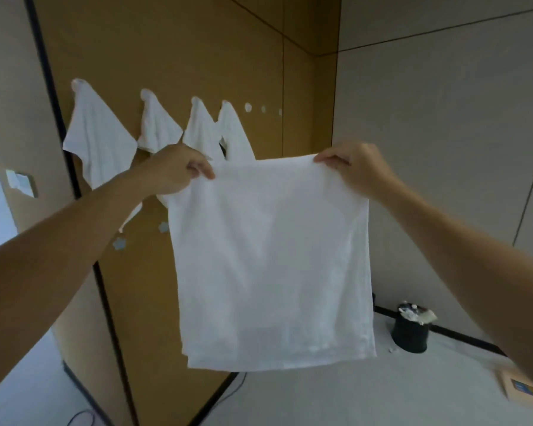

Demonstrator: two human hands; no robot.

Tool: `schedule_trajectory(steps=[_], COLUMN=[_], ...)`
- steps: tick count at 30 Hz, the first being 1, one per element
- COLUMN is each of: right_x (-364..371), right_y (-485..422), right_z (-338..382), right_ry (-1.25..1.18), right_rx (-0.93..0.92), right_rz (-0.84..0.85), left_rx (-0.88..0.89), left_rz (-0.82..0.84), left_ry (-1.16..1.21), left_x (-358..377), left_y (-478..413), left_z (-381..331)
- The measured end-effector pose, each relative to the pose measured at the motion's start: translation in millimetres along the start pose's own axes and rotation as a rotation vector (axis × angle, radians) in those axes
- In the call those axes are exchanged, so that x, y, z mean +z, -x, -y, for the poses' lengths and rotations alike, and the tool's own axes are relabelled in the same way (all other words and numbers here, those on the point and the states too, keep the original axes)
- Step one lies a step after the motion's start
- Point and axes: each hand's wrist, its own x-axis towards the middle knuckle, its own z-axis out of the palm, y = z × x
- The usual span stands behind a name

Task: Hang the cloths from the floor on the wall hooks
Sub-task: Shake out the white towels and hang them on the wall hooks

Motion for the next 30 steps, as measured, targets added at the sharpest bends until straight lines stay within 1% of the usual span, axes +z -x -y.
schedule_trajectory(steps=[5,8,11,13,15,17,18,20,22,27,30], right_x=[36.9,63.1,89.3,106.0,122.5,138.0,145.0,158.8,169.4,185.6,199.1], right_y=[-32.5,-42.1,-57.5,-69.7,-84.3,-98.5,-106.1,-120.2,-135.8,-178.5,-202.0], right_z=[-71.8,-115.5,-160.4,-189.3,-219.4,-248.7,-264.6,-300.0,-337.4,-420.2,-457.0], right_ry=[0.154,0.144,0.122,0.103,0.085,0.059,0.038,-0.006,-0.022,0.005,-0.024], right_rx=[-0.009,0.072,0.11,0.132,0.153,0.166,0.175,0.191,0.165,0.032,-0.009], right_rz=[0.17,0.204,0.176,0.15,0.138,0.121,0.107,0.096,0.106,0.118,0.159], left_rx=[0.131,0.15,0.104,0.042,-0.019,-0.033,-0.039,-0.051,-0.044,0.04,0.038], left_rz=[0.173,0.208,0.163,0.141,0.164,0.182,0.173,0.099,0.068,0.03,0.053], left_ry=[-0.009,0.007,0.03,0.083,0.141,0.132,0.113,0.109,0.11,0.067,0.062], left_x=[67.9,107.8,142.5,167.1,192.2,218.4,232.2,259.3,282.0,322.0,340.1], left_y=[-92.1,-137.7,-178.2,-204.9,-231.9,-256.3,-269.1,-293.1,-317.2,-378.3,-413.3], left_z=[26.2,35.6,32.1,25.7,21.4,18.6,17.0,11.9,4.0,-10.8,-11.5])
